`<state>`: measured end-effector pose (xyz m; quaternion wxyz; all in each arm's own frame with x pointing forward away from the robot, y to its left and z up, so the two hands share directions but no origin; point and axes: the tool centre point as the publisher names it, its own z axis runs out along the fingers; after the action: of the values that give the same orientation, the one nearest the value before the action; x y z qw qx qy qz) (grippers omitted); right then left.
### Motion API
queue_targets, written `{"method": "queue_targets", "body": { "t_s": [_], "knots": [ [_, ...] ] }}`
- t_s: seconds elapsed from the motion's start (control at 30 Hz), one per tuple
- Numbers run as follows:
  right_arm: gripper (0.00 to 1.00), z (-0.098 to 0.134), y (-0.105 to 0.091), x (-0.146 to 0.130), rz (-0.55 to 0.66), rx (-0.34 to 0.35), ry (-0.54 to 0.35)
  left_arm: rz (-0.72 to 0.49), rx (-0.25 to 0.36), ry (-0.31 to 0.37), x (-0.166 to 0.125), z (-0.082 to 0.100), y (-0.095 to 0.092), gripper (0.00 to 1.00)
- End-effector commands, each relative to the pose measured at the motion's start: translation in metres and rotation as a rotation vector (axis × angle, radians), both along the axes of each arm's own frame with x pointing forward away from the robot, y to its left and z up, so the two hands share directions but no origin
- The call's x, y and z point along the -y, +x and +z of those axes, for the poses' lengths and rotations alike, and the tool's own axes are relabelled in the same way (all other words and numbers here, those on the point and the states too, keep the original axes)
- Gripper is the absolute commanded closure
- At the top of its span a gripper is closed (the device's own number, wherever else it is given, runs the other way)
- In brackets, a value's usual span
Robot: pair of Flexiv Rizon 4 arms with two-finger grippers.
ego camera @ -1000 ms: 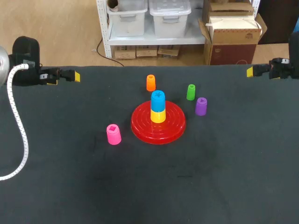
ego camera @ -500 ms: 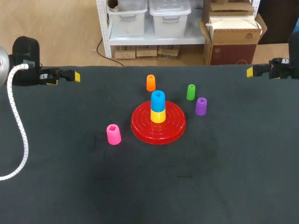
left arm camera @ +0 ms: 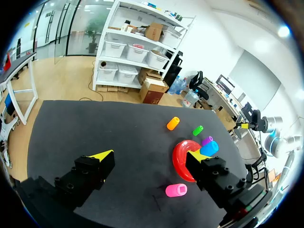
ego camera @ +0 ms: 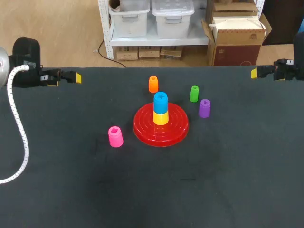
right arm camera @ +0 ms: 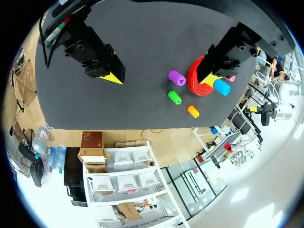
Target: Pick up and stack the cylinders on the red base in this order: pink,purple,orange,green
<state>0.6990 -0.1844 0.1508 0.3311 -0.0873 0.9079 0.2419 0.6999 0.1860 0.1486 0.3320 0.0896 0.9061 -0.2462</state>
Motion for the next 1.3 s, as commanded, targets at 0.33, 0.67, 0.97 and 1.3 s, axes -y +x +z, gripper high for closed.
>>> {"method": "queue_targets", "body": {
  "t_s": [0.33,0.67,0.97,1.3],
  "knots": [
    [0.00,0.000,0.000,0.001,0.002,0.000,0.001,-0.339,0.191,0.007,0.008,0.004,-0.004,0.00],
    [0.00,0.000,0.000,0.001,0.002,0.000,0.001,-1.084,0.464,-0.107,0.002,0.012,-0.020,0.00],
    [0.00,0.000,0.000,0.001,0.002,0.000,0.001,-1.239,0.469,-0.053,-0.007,-0.003,-0.033,0.00],
    [0.00,0.000,0.000,0.001,0.002,0.000,0.001,-1.202,0.377,0.045,-0.019,-0.023,-0.029,0.00]
  ]
}}
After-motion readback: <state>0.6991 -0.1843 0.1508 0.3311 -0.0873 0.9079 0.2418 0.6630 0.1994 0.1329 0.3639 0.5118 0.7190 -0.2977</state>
